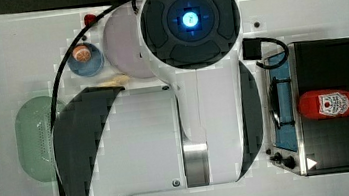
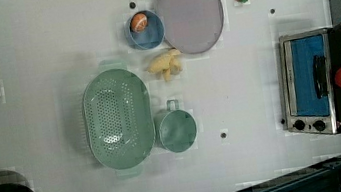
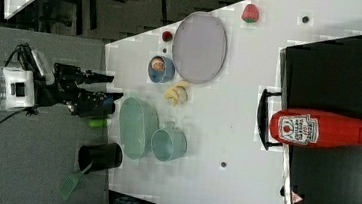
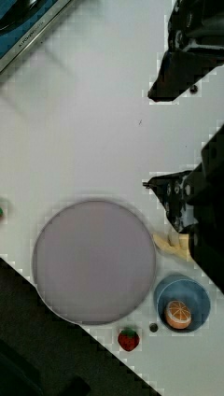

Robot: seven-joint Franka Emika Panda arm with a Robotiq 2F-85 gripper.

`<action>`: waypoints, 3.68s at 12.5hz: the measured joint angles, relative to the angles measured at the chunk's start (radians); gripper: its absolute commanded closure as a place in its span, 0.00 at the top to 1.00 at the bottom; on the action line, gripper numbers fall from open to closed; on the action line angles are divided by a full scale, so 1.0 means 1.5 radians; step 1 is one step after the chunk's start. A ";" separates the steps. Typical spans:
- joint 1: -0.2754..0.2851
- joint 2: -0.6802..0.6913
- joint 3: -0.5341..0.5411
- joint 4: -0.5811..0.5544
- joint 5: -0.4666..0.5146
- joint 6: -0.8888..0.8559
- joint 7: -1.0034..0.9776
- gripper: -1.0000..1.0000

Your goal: Pick Ketchup from oven and place it on table.

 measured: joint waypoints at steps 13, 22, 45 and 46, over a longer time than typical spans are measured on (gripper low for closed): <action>-0.043 -0.076 -0.242 -0.156 -0.015 0.070 -0.073 1.00; -0.086 0.123 -0.422 -0.105 0.096 0.217 -0.073 1.00; 0.095 0.092 -0.115 -0.064 0.080 0.127 -0.037 0.61; 0.126 0.103 -0.094 -0.089 0.081 0.129 -0.037 0.61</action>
